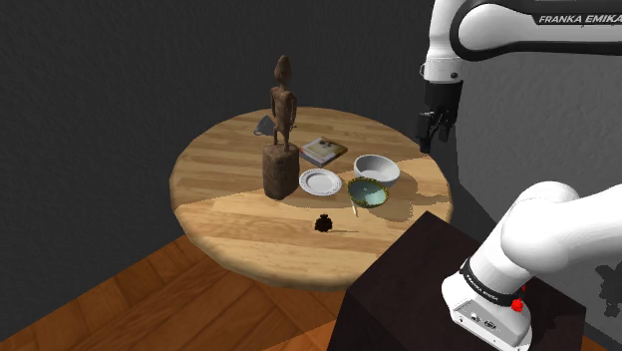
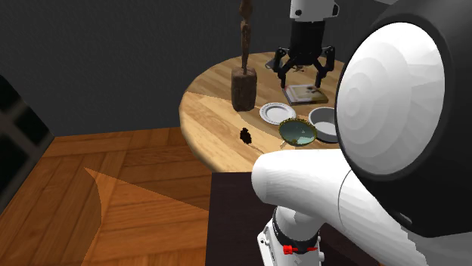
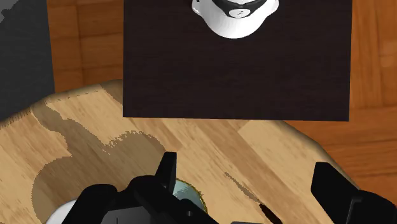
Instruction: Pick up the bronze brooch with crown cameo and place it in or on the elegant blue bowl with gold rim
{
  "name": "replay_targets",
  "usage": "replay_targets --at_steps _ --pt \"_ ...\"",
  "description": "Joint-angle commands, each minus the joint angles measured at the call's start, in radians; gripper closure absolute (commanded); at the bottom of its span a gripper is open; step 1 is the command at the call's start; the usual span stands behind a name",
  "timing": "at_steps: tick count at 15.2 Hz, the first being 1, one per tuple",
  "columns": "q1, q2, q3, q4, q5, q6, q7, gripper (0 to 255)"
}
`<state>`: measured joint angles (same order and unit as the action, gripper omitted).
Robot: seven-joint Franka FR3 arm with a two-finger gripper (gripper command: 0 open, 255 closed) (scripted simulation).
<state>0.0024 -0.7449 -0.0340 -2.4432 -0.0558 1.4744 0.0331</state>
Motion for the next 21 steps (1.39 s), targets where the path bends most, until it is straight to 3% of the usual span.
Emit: replay_targets --at_steps 1,11,17,21 --pt "0.0 0.0 0.0 0.0 0.0 0.0 0.0 0" --pt "0.031 0.133 0.115 -0.202 0.055 0.429 0.178 0" --pt "0.035 0.32 0.191 -0.24 0.05 0.705 0.298 0" --pt "0.021 0.479 0.242 -0.225 0.006 0.88 0.4 0"
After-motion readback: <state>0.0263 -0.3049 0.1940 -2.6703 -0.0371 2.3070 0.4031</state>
